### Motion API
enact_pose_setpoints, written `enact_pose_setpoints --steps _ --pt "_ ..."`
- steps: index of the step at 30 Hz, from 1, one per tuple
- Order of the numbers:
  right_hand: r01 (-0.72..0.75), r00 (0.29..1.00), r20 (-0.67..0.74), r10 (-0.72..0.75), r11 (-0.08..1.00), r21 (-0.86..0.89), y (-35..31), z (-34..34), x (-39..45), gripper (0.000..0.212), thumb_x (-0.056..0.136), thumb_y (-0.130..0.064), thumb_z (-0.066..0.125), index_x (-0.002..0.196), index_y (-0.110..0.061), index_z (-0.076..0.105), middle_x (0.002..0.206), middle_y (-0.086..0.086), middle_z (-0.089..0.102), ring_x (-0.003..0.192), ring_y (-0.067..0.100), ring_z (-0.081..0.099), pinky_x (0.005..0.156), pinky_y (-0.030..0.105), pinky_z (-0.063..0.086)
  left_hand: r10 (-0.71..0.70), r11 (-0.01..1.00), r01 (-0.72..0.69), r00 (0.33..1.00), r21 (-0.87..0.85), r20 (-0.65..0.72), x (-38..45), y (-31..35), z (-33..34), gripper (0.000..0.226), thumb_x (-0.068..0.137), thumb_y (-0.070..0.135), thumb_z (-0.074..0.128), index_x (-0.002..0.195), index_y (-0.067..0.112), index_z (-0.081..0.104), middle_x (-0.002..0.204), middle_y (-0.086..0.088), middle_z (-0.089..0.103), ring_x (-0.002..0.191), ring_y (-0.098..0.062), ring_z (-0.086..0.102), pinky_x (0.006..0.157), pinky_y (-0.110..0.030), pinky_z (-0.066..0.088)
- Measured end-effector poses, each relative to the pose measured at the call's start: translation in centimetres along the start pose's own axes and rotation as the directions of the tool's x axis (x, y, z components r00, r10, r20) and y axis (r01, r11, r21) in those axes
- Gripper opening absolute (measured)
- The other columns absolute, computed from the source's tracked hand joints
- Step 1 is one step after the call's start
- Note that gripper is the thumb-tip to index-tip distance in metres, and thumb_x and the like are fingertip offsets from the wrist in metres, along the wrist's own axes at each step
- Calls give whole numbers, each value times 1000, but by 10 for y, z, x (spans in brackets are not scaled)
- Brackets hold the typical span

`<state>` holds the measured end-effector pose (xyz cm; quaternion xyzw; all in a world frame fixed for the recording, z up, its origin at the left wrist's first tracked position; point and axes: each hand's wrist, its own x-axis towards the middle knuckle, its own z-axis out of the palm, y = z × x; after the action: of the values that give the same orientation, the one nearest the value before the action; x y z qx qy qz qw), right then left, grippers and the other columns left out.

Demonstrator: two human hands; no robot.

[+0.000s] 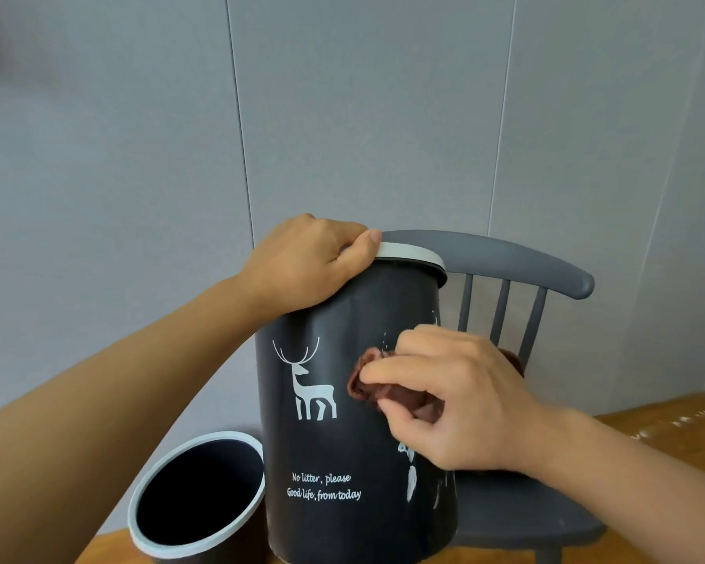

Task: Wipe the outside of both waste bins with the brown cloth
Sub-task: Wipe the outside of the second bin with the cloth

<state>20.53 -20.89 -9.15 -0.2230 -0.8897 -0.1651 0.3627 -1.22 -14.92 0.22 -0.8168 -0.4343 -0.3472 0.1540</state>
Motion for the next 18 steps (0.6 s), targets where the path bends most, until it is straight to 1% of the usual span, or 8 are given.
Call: enact_pose_setpoints --steps 2,5,6,8,11,13,16,18 --pt "20 1000 -14 -20 999 -31 5 -4 4 15 88 -26 72 102 -27 77 76 -10 54 69 13 49 59 33 48 13 1000 -13 1000 3 6 1 3 0 50 99 55 32 61 23 34 48 3 38 50 -16 38 51 -35 29" --pt "-148 975 -174 137 988 -48 16 -9 23 25 92 -36 63 111 -27 77 79 -9 58 75 15 56 63 31 51 39 999 -39 999 16 5 3 6 2 49 99 55 31 60 24 34 47 4 38 50 -14 39 53 -34 25" --pt "-179 968 -186 165 982 -57 17 -10 26 29 93 -38 60 115 -27 76 81 -9 58 76 15 56 63 33 52 39 999 -39 999 14 2 3 6 2 49 99 56 32 60 24 34 47 4 39 50 -14 39 53 -34 25" --pt "-159 981 -124 150 985 -66 14 -8 24 29 94 -39 59 116 -28 74 81 -9 56 75 14 54 61 33 51 27 1000 -27 1000 11 1 3 4 2 51 101 54 35 60 24 34 47 4 39 51 -14 40 53 -34 26" --pt "-54 998 22 54 998 -24 6 -9 16 23 91 -37 62 109 -32 75 76 -12 51 71 10 49 58 30 47 23 1000 -23 1000 17 3 2 1 1 51 105 48 38 61 23 34 47 4 38 51 -14 40 54 -34 26" --pt "-60 998 -7 60 997 -51 10 -12 26 24 91 -40 62 110 -36 75 77 -13 52 73 10 50 61 29 48 28 999 -28 1000 25 2 2 3 1 50 103 52 35 61 24 35 48 4 40 51 -13 42 54 -34 29" --pt "-149 981 -139 138 986 -76 19 -19 44 30 92 -43 57 116 -37 74 84 -11 61 80 14 60 65 32 53 33 999 -33 999 30 -5 1 6 1 49 98 57 30 60 28 38 48 8 46 51 -11 46 54 -33 30" --pt "-118 986 -123 110 991 -66 17 -16 38 30 92 -40 58 116 -34 75 83 -10 58 77 13 57 63 31 50 45 999 -45 999 27 -4 0 6 1 48 98 58 28 60 30 38 51 13 50 51 -11 44 53 -31 28"
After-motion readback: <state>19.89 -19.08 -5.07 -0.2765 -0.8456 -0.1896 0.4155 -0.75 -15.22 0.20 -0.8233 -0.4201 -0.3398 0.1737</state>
